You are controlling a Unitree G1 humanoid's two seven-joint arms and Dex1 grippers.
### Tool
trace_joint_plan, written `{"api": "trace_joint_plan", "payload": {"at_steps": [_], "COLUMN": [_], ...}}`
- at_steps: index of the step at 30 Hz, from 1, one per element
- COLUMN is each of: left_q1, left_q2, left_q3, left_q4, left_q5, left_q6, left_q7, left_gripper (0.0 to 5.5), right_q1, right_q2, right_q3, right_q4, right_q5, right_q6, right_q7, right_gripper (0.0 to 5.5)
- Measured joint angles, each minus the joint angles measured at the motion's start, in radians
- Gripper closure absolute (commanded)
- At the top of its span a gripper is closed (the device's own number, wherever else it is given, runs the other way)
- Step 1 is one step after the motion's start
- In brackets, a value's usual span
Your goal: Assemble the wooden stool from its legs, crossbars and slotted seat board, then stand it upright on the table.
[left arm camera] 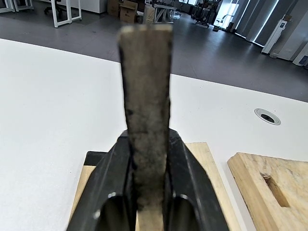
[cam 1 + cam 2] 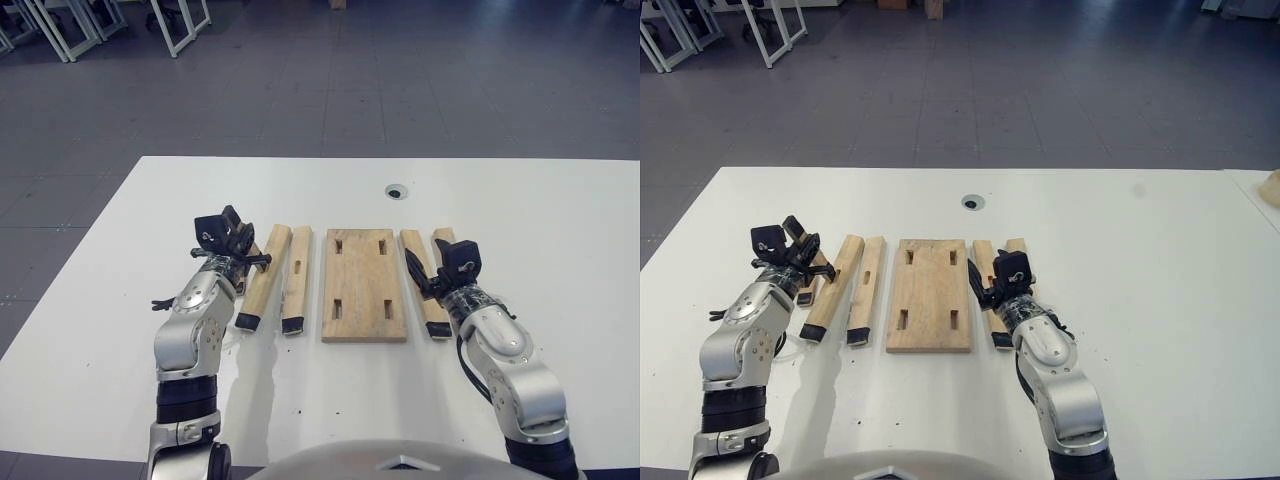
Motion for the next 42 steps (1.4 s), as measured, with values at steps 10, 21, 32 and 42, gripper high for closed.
{"api": "trace_joint_plan", "payload": {"at_steps": [10,21,32,42], "left_q1": [-0.007,-0.026,-0.030,-0.007], "left_q2": [-0.011,-0.012,-0.020,0.016], "left_q3": [-0.014,-0.015,-0.024,-0.066], "left_q4": [-0.001,-0.001,0.037,0.112], "left_q5": [0.009,0.008,0.018,0.077], "left_q6": [0.005,0.018,0.000,-0.118], "left_q7": [-0.002,-0.004,-0.021,-0.122], "left_gripper": [5.08,5.08,5.08,5.08], "right_q1": [0.000,0.000,0.000,-0.001], "right_q2": [0.000,0.001,0.000,0.000], "right_q3": [0.006,0.010,0.010,0.010], "right_q4": [0.000,0.000,0.001,0.001], "right_q5": [-0.001,-0.001,-0.006,-0.011], "right_q6": [0.017,0.017,0.017,0.017], "right_q7": [0.000,0.001,0.001,0.004], "right_gripper": [2.50,2.50,2.50,2.50]}}
